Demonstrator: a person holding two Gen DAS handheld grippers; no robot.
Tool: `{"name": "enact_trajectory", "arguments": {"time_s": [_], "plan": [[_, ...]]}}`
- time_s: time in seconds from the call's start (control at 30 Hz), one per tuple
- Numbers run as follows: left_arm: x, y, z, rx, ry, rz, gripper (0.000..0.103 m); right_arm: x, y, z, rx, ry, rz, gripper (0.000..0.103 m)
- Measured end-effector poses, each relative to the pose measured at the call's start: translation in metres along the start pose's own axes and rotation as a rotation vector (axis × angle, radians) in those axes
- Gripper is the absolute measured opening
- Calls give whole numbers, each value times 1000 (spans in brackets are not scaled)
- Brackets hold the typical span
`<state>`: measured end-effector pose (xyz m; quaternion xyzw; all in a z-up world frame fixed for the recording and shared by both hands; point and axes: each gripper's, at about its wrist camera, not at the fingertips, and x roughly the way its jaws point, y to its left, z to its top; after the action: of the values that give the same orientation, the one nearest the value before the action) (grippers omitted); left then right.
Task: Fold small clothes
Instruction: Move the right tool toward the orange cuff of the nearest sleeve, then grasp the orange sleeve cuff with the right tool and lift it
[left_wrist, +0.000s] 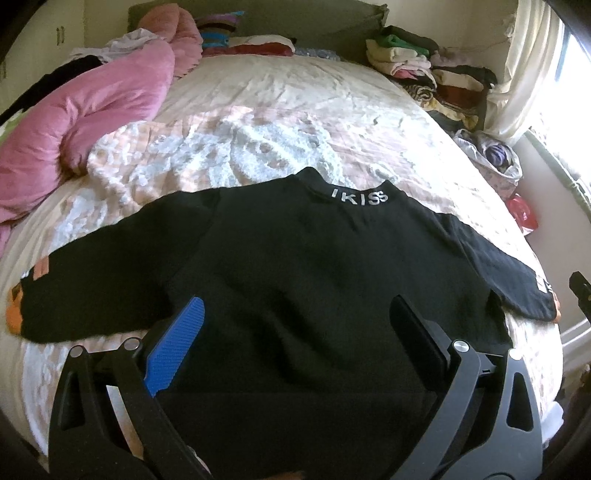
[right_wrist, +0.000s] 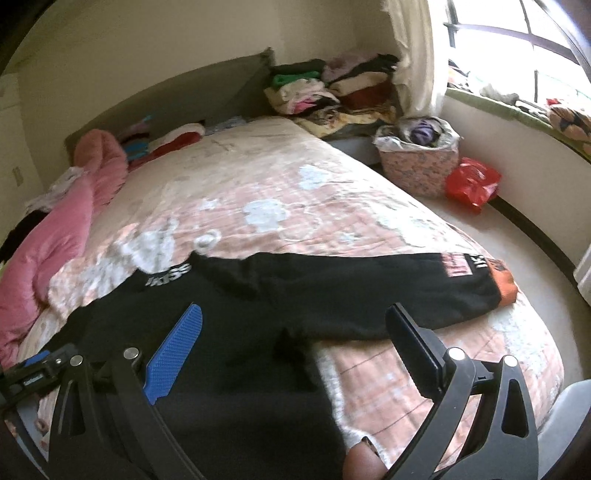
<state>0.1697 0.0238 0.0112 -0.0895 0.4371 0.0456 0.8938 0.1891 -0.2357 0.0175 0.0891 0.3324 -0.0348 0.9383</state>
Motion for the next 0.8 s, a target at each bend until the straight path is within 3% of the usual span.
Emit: {"name": "enact_trajectory", "arguments": {"time_s": [0.53,0.8], "plan": [[36,-22,19,27,48,5,94,60,-101,9,224,71,-205,99],[51,-34,25,49,67,-8,94,81,-146,2,333,102,-261,99]]}}
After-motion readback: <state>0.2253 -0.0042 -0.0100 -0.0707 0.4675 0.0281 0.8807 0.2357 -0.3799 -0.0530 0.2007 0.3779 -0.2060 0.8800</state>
